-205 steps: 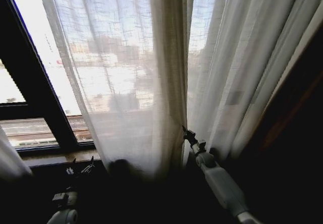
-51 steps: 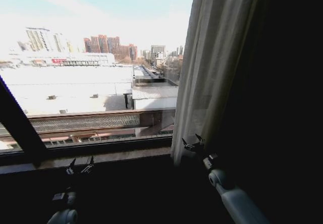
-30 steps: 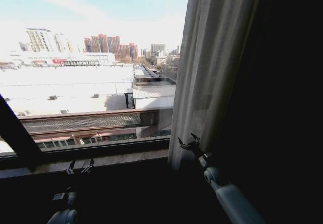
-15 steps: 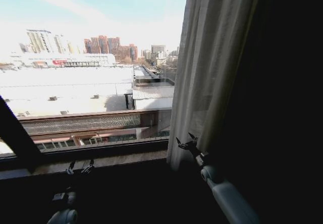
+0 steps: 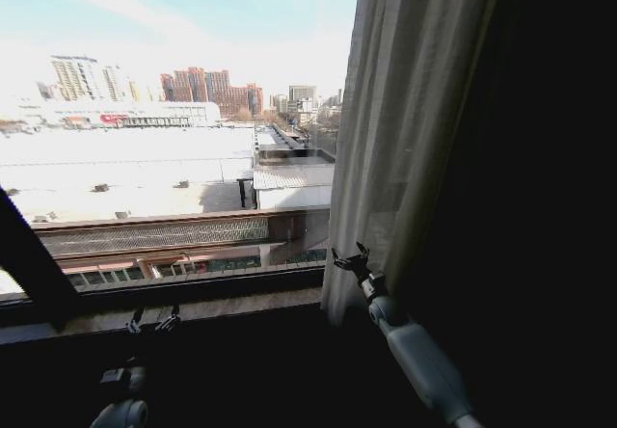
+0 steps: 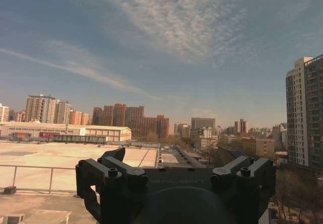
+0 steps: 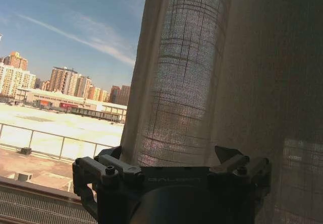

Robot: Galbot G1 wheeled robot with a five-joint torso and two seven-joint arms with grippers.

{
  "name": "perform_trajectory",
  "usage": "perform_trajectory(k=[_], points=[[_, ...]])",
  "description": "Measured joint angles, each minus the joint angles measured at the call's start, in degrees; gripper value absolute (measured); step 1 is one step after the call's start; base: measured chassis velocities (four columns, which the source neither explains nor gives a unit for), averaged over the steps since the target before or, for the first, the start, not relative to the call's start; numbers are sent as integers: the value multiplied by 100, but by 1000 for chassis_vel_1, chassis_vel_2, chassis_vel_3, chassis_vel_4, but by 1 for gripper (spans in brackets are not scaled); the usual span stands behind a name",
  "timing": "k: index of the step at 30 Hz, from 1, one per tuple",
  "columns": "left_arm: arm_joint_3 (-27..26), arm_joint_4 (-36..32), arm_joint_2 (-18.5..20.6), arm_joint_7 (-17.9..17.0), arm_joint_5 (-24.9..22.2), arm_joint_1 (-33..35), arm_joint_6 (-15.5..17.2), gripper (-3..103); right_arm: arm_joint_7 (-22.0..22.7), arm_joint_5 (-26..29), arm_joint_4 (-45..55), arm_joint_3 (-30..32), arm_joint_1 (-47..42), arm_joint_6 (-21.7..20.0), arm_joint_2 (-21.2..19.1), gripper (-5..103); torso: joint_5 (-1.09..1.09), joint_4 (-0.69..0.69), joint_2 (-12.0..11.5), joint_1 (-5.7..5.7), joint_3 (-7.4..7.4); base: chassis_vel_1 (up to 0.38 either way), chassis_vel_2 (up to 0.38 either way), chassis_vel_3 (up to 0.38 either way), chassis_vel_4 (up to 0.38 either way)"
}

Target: Open the curtains by pulling them apart, changing their state from closed to fully open.

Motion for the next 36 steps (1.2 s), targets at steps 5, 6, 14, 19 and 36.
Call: perform_trajectory(k=[5, 6, 14, 19, 36], points=[[0, 0, 0, 0, 0, 0, 0, 100, -70, -106, -77, -18, 6, 107, -30, 90, 0, -2, 0, -1, 0, 0, 0, 0, 0], [0, 0, 0, 0, 0, 0, 0, 100, -69, -103, -82, -15, 0, 119, -40, 90, 0, -1, 0, -1, 0, 0, 0, 0, 0], [0, 0, 0, 0, 0, 0, 0, 100, -87, -29, -82, 14, -83, 179, -87, 58, 0, -2, 0, -1, 0, 0, 0, 0, 0], [0, 0, 0, 0, 0, 0, 0, 100, -290, 190, -83, 53, -109, 341, -85, 37, 0, 0, 0, -1, 0, 0, 0, 0, 0], [0, 0, 0, 0, 0, 0, 0, 100, -690, 311, 14, 233, -268, 378, -158, 0, 0, -1, 0, -1, -1, -2, -4, 2, 1]])
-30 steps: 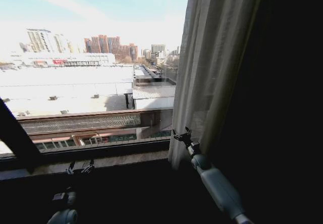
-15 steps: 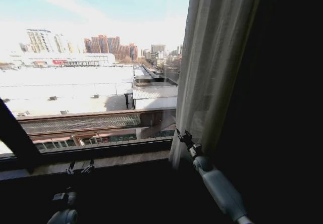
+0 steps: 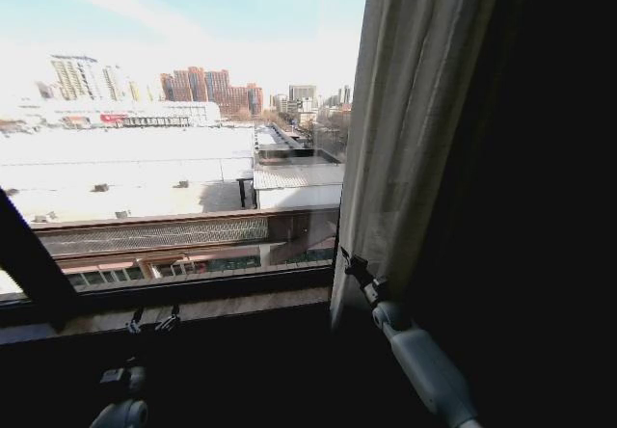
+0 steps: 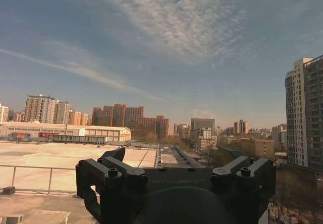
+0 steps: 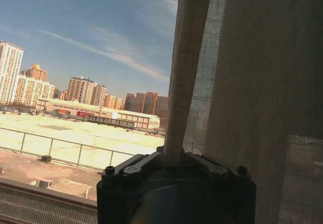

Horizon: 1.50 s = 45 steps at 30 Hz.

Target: Open the curtains by pulling them apart, changing their state from closed to fully open.

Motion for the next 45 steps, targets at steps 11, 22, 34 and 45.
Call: perform_trajectory(k=[11, 22, 34, 45], points=[[0, 0, 0, 0, 0, 0, 0, 100, -88, 9, -20, 81, -29, 11, -32, 0, 0, 0, 0, 0, 0, -137, -120, 151, 119], [0, 0, 0, 0, 0, 0, 0, 100, -9, 205, -60, 42, -2, 111, -46, 0, 0, -1, 0, 0, 0, -287, -284, 270, 278], [1, 0, -1, 8, 0, 0, 0, 100, 321, -178, -548, 217, 227, 54, -37, 0, -1, 3, 0, 0, 0, -146, -158, 144, 136], [-2, 1, 0, -3, 0, 0, 0, 100, 1137, -935, -1156, 794, 535, -260, -184, 0, 3, -2, 0, 0, 0, 24, 33, -23, -24]])
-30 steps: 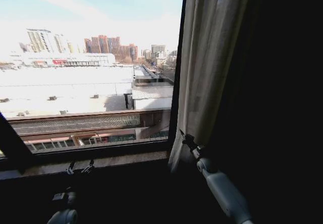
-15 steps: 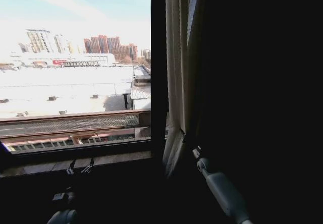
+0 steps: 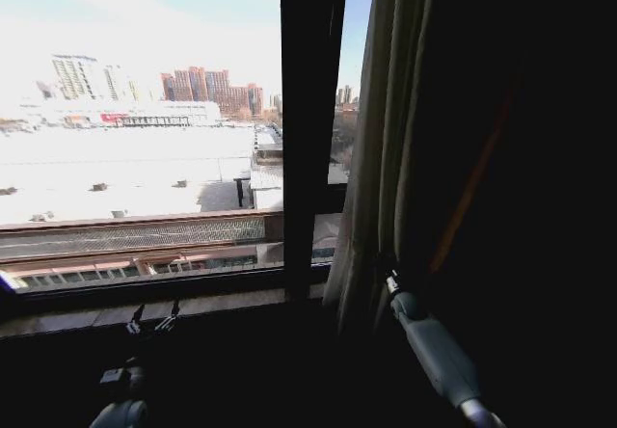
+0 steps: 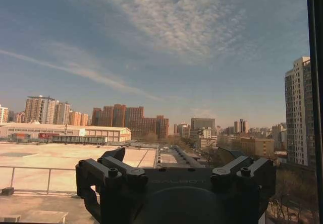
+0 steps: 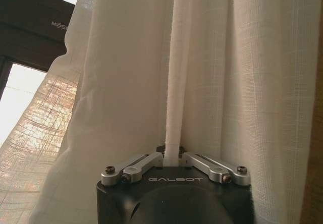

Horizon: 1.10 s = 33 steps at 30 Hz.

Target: Open the curtains by pulling them apart, changing their state from closed to fully open.

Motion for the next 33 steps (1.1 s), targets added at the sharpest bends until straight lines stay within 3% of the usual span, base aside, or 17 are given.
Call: perform_trajectory(k=[8, 11, 14, 18, 19, 20, 21, 24, 25, 26, 27, 30, 31, 33], points=[[2, 0, -1, 2, 0, 0, 0, 100, 119, -83, 107, 122, -94, -65, -77, 0, -2, 1, 0, 0, 0, 0, 0, 0, 0], [2, 0, -1, 2, 0, 0, 0, 100, -71, 162, 345, 48, -239, -52, -89, 0, -4, 2, 0, 0, 0, 0, 0, 0, 0], [2, 0, -1, 3, 0, 0, 0, 100, -659, 910, 897, -168, -576, -101, -152, 0, -2, 2, 0, 0, 1, 0, 0, 0, 0], [2, 0, -1, 3, 0, 0, 0, 100, -875, 1132, 1284, -270, -836, -169, -185, 4, -1, 1, 0, 0, 0, 0, 0, 0, 0], [2, -1, -1, 3, 0, 0, 0, 100, -893, 1173, 1421, -296, -927, -209, -201, 15, -3, 2, 0, 0, 0, 0, 0, 0, 0], [2, 0, -1, 3, 0, 0, 0, 100, -898, 1221, 1605, -322, -1044, -265, -227, 15, -3, 2, 0, 0, 0, 0, 0, 0, 0], [2, 0, -1, 3, 0, 0, 0, 100, -897, 1254, 1775, -327, -1151, -315, -256, 25, -3, 2, 0, 0, 0, 0, 0, 0, 0], [2, 0, -1, 3, 0, 0, 0, 100, -877, 1288, 1980, -320, -1299, -371, -312, 25, -4, 4, 0, 0, 0, 0, 0, 0, 0], [2, -1, -1, 3, 0, 0, 0, 100, -851, 1304, 2087, -299, -1394, -402, -356, 36, -3, 3, 0, 0, 0, 0, 0, 0, 0], [2, 0, -1, 3, 0, 0, 0, 100, -828, 1325, 2207, -247, -1513, -431, -410, 36, -3, 2, 0, 0, 0, 0, 0, 0, 0], [2, 0, -1, 3, 0, 0, 0, 100, -812, 1336, 2308, -180, -1630, -448, -461, 47, -3, 1, 0, 0, 0, 0, 0, 0, 0], [2, 0, -1, 3, 0, 0, 0, 100, -801, 1336, 2440, -70, -1798, -499, -534, 47, -2, 1, 0, 0, 0, 0, 0, 0, 0], [2, 0, -1, 3, 0, 0, 0, 100, -787, 1335, 2559, 42, -1950, -527, -595, 58, -3, 1, 0, 0, 0, 0, 0, 0, 0], [2, -1, -1, 4, 0, 0, 0, 100, -777, 1335, 2652, 140, -2073, -530, -638, 58, -3, 1, 0, 0, 0, 0, 0, 0, 0]])
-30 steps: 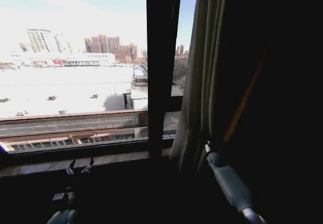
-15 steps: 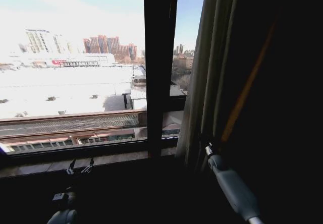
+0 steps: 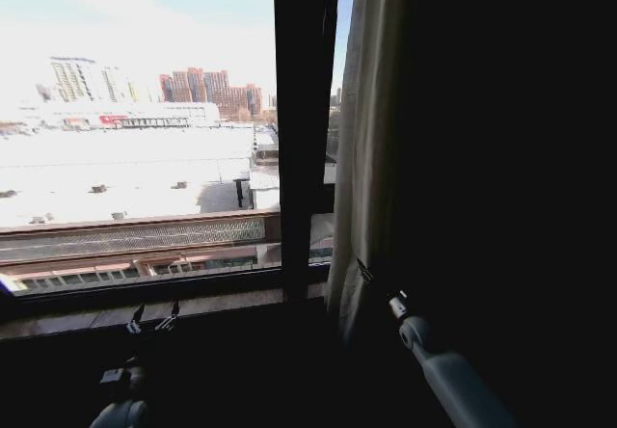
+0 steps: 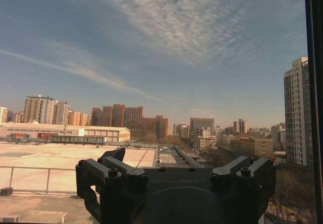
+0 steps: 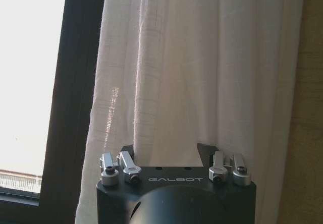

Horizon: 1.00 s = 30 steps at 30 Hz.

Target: Open the curtains by pulling them apart, changing their state from closed to fully open.

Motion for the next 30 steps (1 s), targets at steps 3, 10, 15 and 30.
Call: perform_trajectory(k=[3, 10, 15, 30], points=[[0, 0, 0, -1, 0, 0, 0, 100, 13, -25, 255, 257, -301, 3, -115, 80, -1, 0, 0, 0, 0, 0, 0, 0, 0], [0, 0, 0, -1, 0, 0, 0, 100, 8, -129, 507, 464, -628, 92, -155, 99, 0, 1, 0, 0, 0, 0, 0, 0, 0], [0, 0, 0, -1, 0, 0, 0, 100, 21, -152, 574, 460, -653, 120, -153, 100, 0, 1, 0, 0, 0, 0, 0, 0, 0], [0, 0, 0, -1, 0, 0, 0, 100, 59, -161, 532, 275, -455, 80, -2, 100, 0, 1, 0, 0, 0, 0, 0, 0, 0]])
